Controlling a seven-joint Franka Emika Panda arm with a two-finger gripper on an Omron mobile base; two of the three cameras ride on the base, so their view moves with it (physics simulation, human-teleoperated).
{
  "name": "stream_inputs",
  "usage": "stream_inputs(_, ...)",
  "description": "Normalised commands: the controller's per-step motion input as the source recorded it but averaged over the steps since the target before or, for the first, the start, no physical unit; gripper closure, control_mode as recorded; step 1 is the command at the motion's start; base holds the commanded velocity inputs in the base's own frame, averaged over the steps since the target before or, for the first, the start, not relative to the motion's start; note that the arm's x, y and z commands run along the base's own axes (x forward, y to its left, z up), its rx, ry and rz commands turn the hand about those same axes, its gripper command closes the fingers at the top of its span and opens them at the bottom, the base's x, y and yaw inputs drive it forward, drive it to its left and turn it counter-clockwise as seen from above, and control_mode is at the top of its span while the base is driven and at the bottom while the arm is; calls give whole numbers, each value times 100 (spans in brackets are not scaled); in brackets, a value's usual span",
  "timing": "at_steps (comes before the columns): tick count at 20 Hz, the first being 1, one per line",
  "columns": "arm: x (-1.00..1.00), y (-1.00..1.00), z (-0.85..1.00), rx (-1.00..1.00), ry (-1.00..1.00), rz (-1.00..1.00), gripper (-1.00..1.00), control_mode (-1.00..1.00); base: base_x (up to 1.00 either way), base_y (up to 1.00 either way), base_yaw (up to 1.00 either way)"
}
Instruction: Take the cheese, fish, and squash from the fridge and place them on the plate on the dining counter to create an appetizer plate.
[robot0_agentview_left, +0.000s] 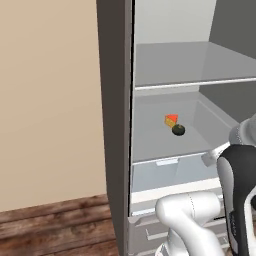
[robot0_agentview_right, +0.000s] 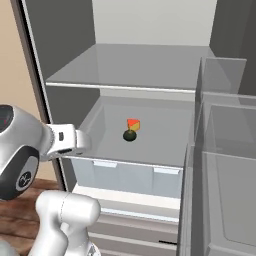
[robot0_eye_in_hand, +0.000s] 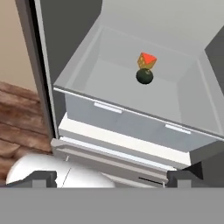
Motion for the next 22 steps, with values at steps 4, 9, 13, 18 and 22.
stream_inputs(4, 37, -33, 0, 1, 0, -8, -100, -100, 0, 0, 0)
stream_inputs(9, 1, -17, -15, 3, -2, -1, -100, -100, 0, 0, 0)
stream_inputs(13, 12, -2, -32, 13, -11, -2, -100, -100, 0, 0, 0)
stream_inputs(18, 47, 0, -24, 16, -8, -7, -100, -100, 0, 0, 0)
stream_inputs(22, 57, -4, -9, 17, -2, -10, -100, -100, 0, 0, 0)
